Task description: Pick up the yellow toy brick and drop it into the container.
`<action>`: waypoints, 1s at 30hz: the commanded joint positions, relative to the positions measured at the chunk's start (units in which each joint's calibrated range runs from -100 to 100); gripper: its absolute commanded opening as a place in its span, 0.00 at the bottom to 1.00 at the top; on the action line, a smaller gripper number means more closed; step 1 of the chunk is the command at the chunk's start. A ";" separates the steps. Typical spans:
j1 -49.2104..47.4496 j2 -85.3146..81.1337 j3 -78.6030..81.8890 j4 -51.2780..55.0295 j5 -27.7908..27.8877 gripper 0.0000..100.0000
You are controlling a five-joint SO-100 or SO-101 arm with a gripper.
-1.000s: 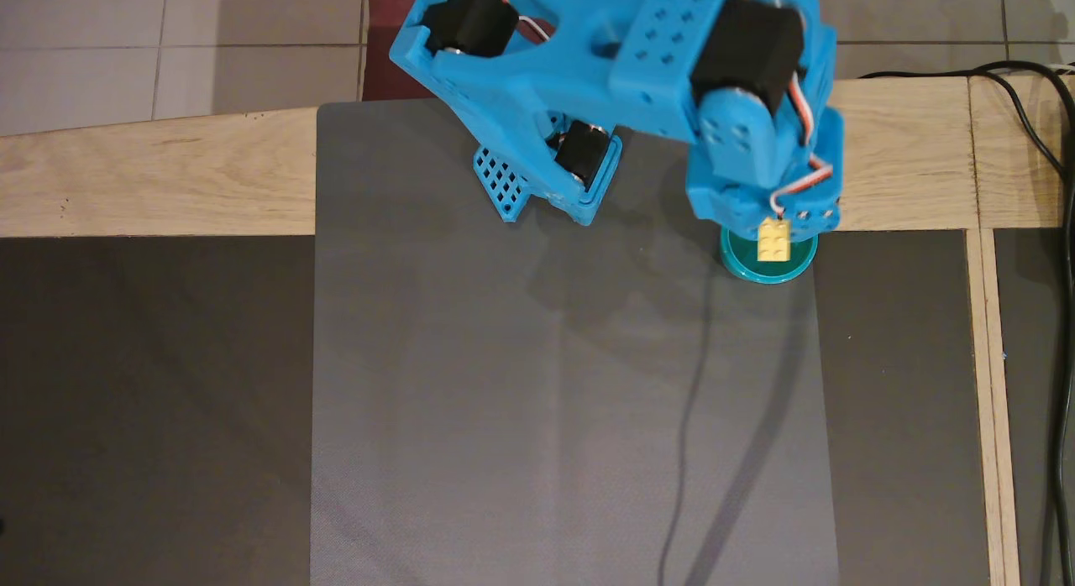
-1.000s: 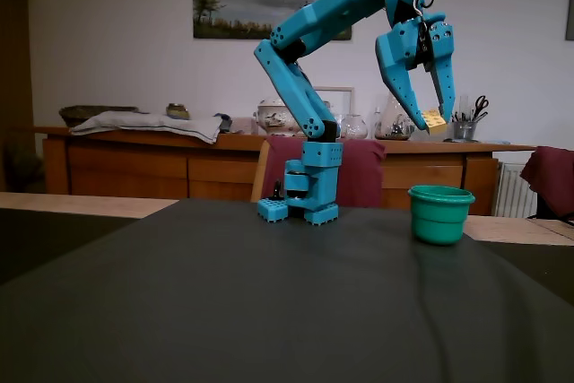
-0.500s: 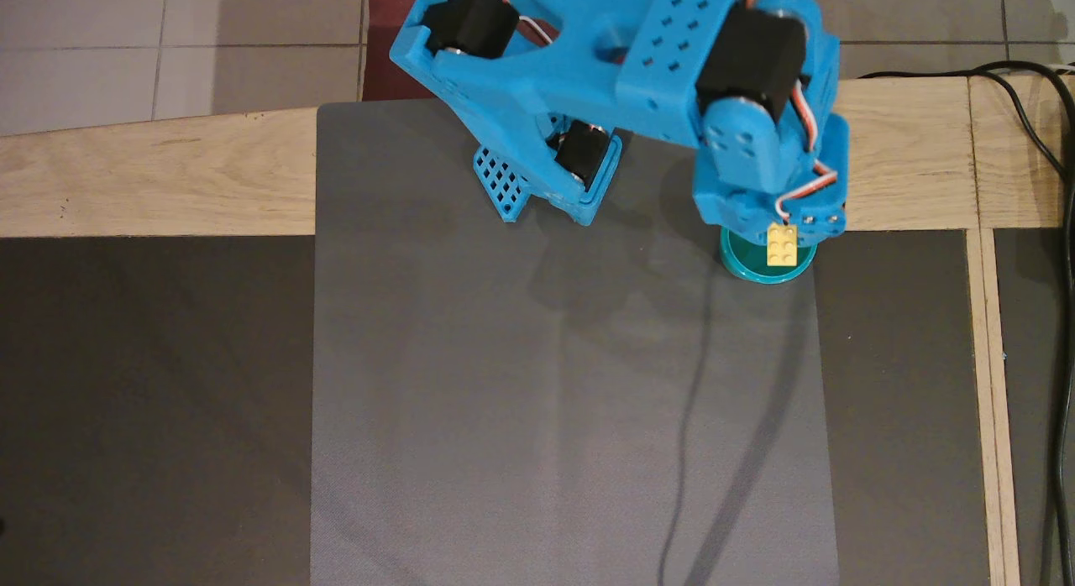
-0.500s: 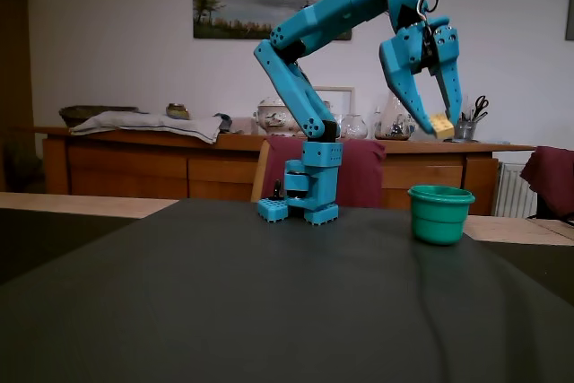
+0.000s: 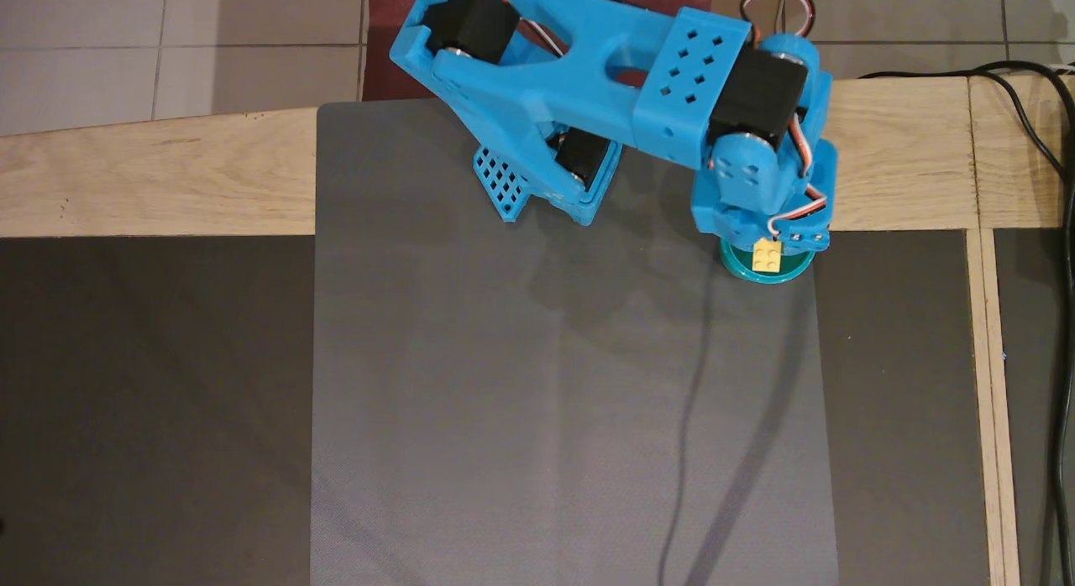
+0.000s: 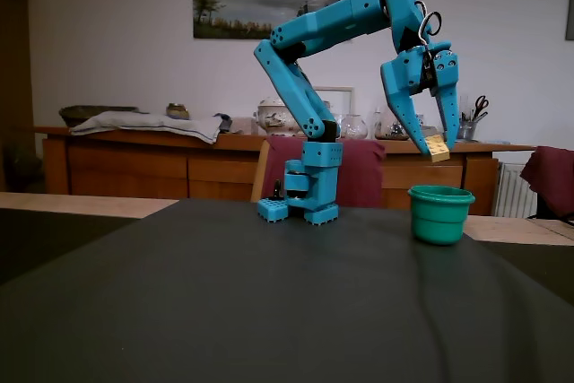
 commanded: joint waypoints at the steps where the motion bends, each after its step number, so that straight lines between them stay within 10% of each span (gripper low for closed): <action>1: -0.46 -0.25 0.08 -1.21 -0.24 0.00; 30: -3.32 -0.25 1.26 -1.03 -2.49 0.11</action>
